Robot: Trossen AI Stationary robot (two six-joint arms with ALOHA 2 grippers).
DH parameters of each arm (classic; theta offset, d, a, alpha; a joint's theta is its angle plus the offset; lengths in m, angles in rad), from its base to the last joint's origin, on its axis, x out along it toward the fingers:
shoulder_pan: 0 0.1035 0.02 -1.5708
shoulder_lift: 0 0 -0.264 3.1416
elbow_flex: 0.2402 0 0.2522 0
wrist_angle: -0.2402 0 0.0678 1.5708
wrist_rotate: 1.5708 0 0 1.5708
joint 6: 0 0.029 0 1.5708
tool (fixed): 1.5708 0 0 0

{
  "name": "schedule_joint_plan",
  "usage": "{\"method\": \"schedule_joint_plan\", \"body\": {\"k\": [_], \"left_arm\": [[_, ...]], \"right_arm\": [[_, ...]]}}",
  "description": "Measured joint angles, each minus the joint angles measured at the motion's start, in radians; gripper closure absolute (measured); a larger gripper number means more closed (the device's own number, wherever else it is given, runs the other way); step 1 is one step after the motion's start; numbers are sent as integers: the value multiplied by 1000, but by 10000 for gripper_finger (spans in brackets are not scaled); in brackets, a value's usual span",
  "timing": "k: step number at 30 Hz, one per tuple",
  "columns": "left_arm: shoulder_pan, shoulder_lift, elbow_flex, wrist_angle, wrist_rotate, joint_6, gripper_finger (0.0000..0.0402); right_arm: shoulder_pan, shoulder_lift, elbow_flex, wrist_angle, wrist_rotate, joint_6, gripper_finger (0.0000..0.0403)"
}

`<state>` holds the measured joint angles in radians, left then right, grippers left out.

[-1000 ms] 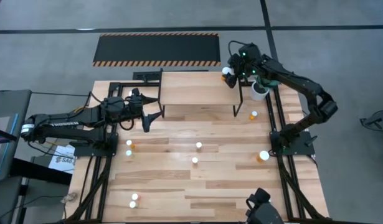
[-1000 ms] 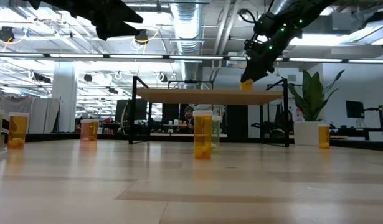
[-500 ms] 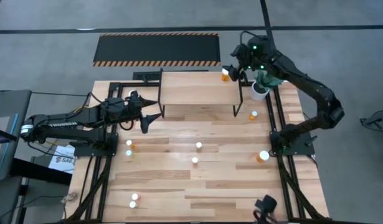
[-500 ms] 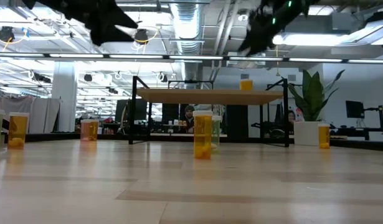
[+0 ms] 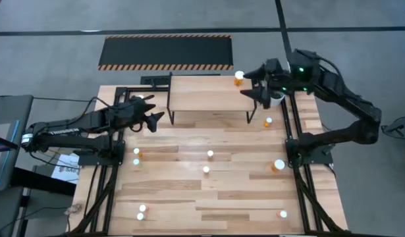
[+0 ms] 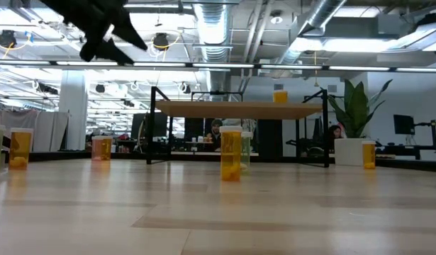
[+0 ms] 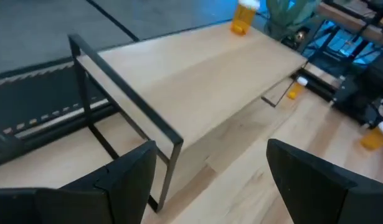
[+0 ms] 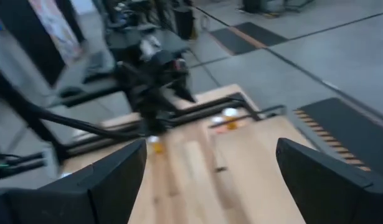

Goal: Pick and place medicine bottles onto shelf by color
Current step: Put the top large orange pill bottle on the shelf aligned with the other large orange pill bottle

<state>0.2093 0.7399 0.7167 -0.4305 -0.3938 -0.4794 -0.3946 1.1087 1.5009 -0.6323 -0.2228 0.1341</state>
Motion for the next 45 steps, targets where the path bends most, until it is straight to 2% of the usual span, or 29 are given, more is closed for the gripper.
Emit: {"method": "schedule_joint_plan", "body": {"k": [3, 6, 7, 11, 16, 23, 26, 30, 34, 38, 45], "left_arm": [[30, 13, 111, -105, -14, -63, 110], [133, 71, 238, -309, -74, -267, 116], [179, 100, 277, -376, -70, -279, 120], [343, 246, 406, -561, 6, -222, 134], [495, 440, 507, -666, 93, -126, 141], [643, 654, 525, -683, 208, -19, 142], [701, 710, 525, -687, 207, 28, 141], [774, 727, 525, -651, 206, 42, 129], [828, 729, 525, -611, 280, 72, 108], [874, 746, 518, -604, 306, 76, 82], [907, 835, 482, -602, 323, 113, 46]], "right_arm": [[58, -16, 0, 6, 0, 26, 26], [116, -12, 0, 12, 0, 96, 26], [140, -6, 0, 14, 0, 107, 26], [243, 21, 0, -18, 4, 112, 26], [371, 61, 0, -26, 25, 135, 26], [516, 84, 0, -46, 157, 140, 26], [559, 85, -2, -75, 197, 154, 26], [589, 82, 0, -95, 225, 174, 26], [589, 83, 0, -104, 226, 182, 26], [586, 83, 0, -101, 227, 183, 26], [581, 83, 0, -118, 227, 175, 26]]}}
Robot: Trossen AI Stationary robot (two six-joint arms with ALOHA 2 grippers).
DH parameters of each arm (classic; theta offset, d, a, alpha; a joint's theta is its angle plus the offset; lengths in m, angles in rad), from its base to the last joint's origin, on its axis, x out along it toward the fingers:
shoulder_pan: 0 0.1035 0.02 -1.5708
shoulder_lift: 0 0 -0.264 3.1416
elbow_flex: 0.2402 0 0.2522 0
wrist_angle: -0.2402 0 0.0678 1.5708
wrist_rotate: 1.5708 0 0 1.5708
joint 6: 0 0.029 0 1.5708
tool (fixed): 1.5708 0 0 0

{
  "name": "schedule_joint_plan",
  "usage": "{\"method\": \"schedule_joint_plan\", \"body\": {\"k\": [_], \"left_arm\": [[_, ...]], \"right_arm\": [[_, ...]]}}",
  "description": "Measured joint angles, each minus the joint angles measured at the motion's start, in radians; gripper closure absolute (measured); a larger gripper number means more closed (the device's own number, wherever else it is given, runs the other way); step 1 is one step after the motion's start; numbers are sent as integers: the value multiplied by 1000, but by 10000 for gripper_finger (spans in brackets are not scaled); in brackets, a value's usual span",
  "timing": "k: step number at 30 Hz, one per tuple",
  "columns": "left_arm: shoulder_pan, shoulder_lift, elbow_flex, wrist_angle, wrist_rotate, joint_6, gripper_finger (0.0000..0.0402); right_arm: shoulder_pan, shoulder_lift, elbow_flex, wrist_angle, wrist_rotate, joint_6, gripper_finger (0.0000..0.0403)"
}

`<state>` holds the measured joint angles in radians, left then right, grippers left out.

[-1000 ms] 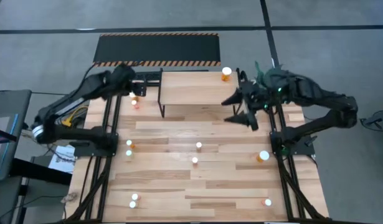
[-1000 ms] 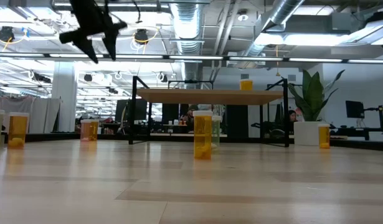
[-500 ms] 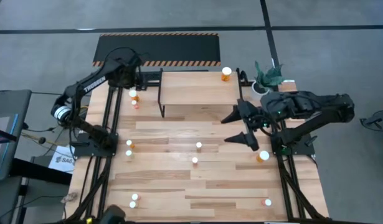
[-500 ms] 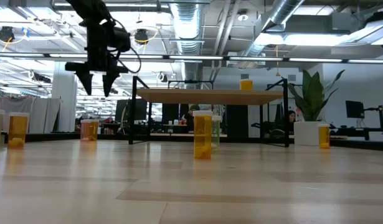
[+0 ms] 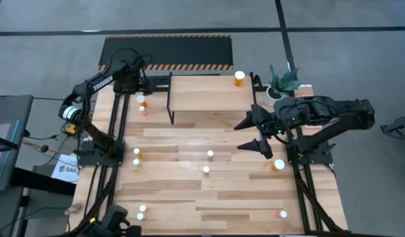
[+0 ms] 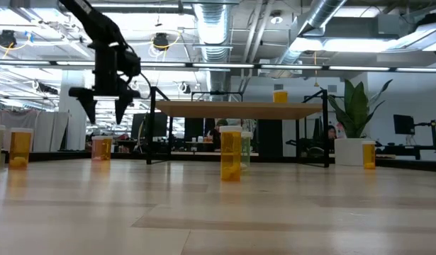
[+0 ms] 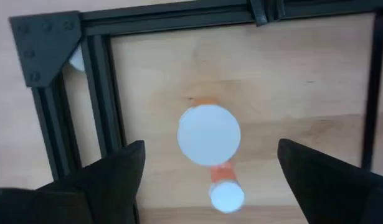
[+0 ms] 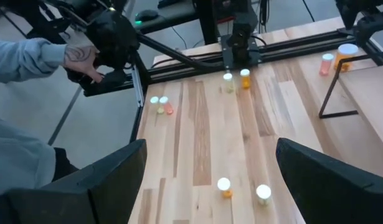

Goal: Pick and place medicine bottles onto shelf by color
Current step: Put the top large orange pill bottle on the shelf aligned with the other large orange pill bottle

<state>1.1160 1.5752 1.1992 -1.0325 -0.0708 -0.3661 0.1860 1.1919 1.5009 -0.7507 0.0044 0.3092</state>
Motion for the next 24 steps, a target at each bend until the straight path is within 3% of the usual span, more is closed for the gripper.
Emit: {"method": "schedule_joint_plan", "body": {"k": [8, 17, 24], "left_arm": [[-1, 104, 1, 15, 6, 33, 44], [-2, 132, -12, 28, 12, 40, 46], [-2, 132, -12, 38, 6, 44, 102]], "right_arm": [[-27, 0, 0, -1, -1, 3, 26], [-27, 0, 0, -13, -2, 31, 26], [-27, 0, 0, -14, -2, 32, 26]]}}
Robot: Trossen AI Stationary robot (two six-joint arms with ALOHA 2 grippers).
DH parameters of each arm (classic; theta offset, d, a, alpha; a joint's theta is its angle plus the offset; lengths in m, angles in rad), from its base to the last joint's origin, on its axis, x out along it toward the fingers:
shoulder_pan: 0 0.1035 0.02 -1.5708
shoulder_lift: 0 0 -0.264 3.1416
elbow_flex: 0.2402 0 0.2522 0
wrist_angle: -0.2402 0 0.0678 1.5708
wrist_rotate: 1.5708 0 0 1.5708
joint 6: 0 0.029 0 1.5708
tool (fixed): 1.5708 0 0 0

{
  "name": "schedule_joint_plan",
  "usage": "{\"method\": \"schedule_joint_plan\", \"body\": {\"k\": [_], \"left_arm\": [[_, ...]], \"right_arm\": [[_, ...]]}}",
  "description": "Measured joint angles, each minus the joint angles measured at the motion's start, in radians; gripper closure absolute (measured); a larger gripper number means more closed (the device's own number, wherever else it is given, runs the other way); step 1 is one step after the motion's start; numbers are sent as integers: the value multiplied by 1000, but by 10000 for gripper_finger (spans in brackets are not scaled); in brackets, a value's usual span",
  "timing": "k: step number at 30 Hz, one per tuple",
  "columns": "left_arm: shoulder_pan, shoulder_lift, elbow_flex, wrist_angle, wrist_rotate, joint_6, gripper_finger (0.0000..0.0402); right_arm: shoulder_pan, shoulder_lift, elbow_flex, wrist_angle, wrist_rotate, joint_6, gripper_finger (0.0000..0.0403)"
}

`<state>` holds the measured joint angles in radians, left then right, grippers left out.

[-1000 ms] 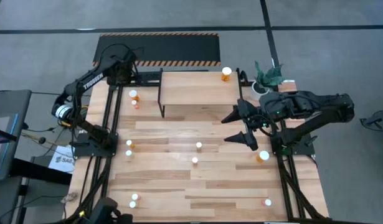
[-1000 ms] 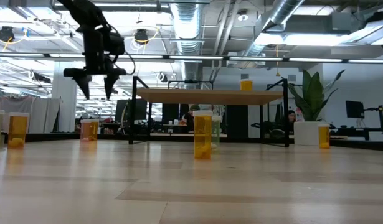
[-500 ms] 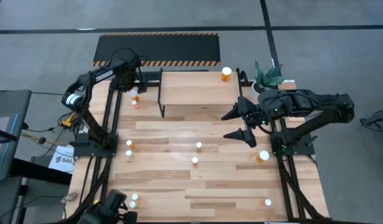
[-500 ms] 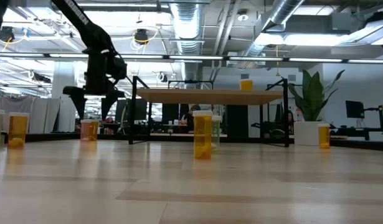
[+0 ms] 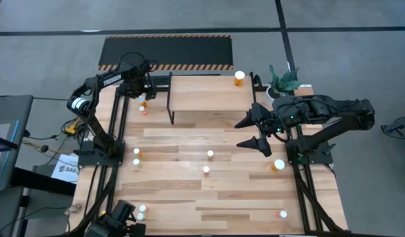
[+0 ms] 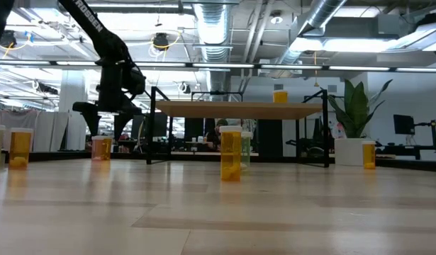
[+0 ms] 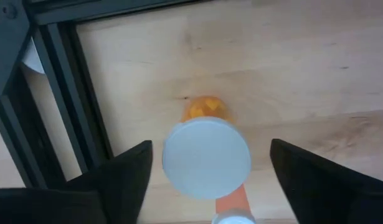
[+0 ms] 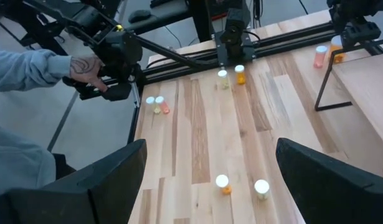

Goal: Pick and place medicine bottles onto shelf by color
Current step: Put the top large orange pill bottle on the shelf aligned with the other large orange pill bottle

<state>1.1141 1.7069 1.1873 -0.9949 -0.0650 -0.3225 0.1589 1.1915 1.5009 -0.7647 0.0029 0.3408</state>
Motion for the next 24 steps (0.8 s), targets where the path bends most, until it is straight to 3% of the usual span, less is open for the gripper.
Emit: {"method": "schedule_joint_plan", "body": {"k": [9, 24], "left_arm": [[0, 0, 0, -4, 9, 1, 176], [3, 57, 0, -7, 34, 42, 181]], "right_arm": [[0, 0, 0, -2, 0, 2, 26], [4, 0, 0, -12, 1, 2, 26]]}}
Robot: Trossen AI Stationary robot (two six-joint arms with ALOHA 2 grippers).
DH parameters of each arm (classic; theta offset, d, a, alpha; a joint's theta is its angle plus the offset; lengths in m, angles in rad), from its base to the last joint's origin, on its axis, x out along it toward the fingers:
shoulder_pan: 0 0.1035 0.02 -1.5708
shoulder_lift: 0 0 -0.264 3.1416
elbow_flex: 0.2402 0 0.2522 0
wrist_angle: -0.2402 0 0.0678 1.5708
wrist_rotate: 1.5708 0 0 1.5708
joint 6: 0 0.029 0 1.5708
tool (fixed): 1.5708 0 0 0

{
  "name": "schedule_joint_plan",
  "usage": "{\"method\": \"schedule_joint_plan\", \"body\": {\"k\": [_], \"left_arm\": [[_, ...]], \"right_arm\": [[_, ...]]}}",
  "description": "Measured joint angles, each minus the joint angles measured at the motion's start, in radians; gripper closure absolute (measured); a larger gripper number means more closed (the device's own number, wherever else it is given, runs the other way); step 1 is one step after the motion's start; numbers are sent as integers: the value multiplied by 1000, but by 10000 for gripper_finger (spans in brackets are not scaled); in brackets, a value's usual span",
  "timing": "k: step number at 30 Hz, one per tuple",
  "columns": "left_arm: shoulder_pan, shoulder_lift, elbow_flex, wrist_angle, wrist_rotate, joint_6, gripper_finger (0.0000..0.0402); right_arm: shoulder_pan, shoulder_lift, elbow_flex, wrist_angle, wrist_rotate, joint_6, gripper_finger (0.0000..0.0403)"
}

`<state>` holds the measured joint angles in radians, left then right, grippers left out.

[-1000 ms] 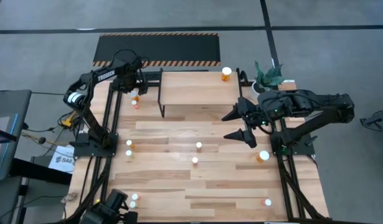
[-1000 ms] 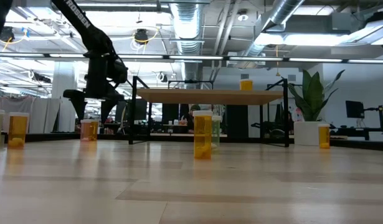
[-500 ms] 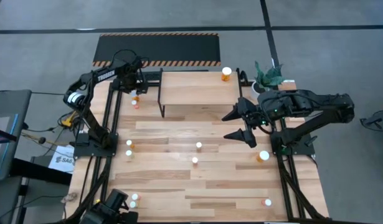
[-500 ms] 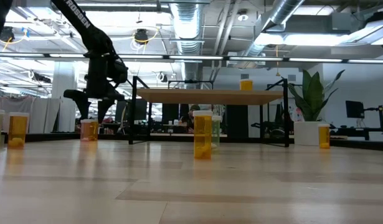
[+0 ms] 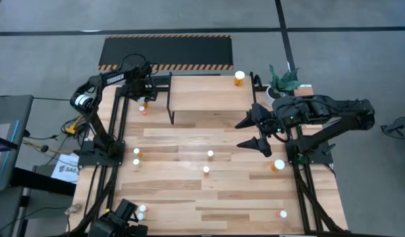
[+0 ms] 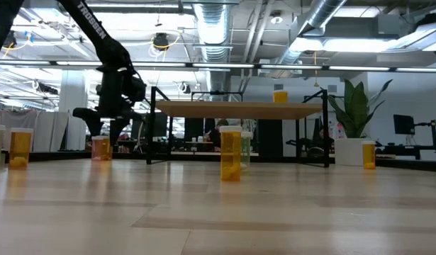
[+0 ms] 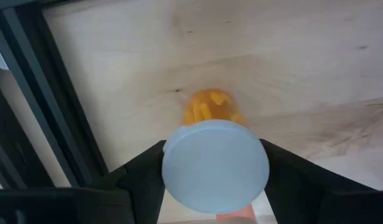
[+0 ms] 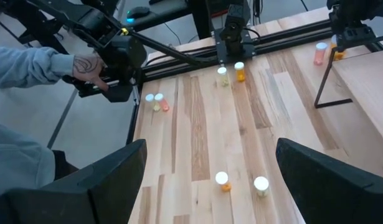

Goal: Pick and place medicine bottles onto shelf by color
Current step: Put the top large orange pill bottle on the shelf aligned with the other large orange pill bottle

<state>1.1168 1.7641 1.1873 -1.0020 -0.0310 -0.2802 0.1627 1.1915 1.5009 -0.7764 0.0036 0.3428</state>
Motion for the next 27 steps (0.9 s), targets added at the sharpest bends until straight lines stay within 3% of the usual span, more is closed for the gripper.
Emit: {"method": "schedule_joint_plan", "body": {"k": [17, 27], "left_arm": [[-8, -3, 18, -50, 29, 51, 203], [-24, -93, 188, -161, 20, 101, 204]], "right_arm": [[-1, 0, 0, -4, 0, -2, 26], [-26, -1, 0, -7, 0, -6, 26]]}}
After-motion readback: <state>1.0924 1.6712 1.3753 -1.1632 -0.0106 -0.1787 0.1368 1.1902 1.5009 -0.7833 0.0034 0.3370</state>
